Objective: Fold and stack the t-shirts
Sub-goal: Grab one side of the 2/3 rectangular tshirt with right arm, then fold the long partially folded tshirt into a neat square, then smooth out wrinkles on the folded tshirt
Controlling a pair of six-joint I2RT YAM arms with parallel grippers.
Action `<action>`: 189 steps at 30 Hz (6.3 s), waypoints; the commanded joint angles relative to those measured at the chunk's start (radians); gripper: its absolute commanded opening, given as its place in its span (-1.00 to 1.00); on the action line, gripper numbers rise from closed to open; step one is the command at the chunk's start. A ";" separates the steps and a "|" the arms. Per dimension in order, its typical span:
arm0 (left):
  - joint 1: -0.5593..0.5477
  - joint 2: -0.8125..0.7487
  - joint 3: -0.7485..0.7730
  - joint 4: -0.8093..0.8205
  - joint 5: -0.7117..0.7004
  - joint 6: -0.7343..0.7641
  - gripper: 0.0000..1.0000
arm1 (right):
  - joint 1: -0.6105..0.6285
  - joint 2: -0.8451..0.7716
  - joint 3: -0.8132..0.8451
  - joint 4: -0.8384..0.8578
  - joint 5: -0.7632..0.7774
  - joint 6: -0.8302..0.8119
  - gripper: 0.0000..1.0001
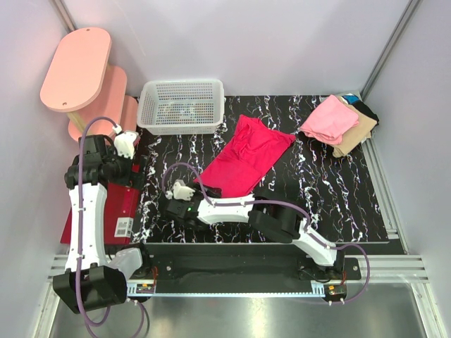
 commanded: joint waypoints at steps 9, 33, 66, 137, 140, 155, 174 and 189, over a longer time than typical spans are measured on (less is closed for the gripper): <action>0.011 -0.006 0.041 0.014 0.029 0.014 0.98 | -0.069 0.105 -0.028 0.052 -0.099 0.059 -0.29; 0.051 -0.006 0.110 -0.018 0.050 0.031 0.98 | 0.112 -0.010 0.525 -0.317 -0.415 0.120 -1.00; 0.103 0.037 0.130 -0.014 0.084 -0.006 0.98 | -0.267 -0.455 0.127 -0.112 -0.688 0.186 -1.00; -0.584 0.176 -0.011 0.147 0.081 -0.130 0.98 | -0.655 -0.295 0.197 -0.115 -1.324 0.276 0.70; -0.601 0.208 -0.009 0.198 0.038 -0.133 0.98 | -0.688 -0.349 0.116 -0.050 -1.483 0.330 0.68; -0.891 0.362 -0.011 0.347 -0.197 -0.171 0.98 | -0.781 -0.190 0.070 0.164 -1.776 0.537 0.57; -0.977 0.699 0.230 0.333 -0.146 -0.177 0.98 | -0.707 -0.064 0.114 0.128 -1.776 0.520 0.58; -0.990 0.758 0.248 0.318 -0.091 -0.188 0.98 | -0.683 -0.012 0.111 0.118 -1.783 0.507 0.60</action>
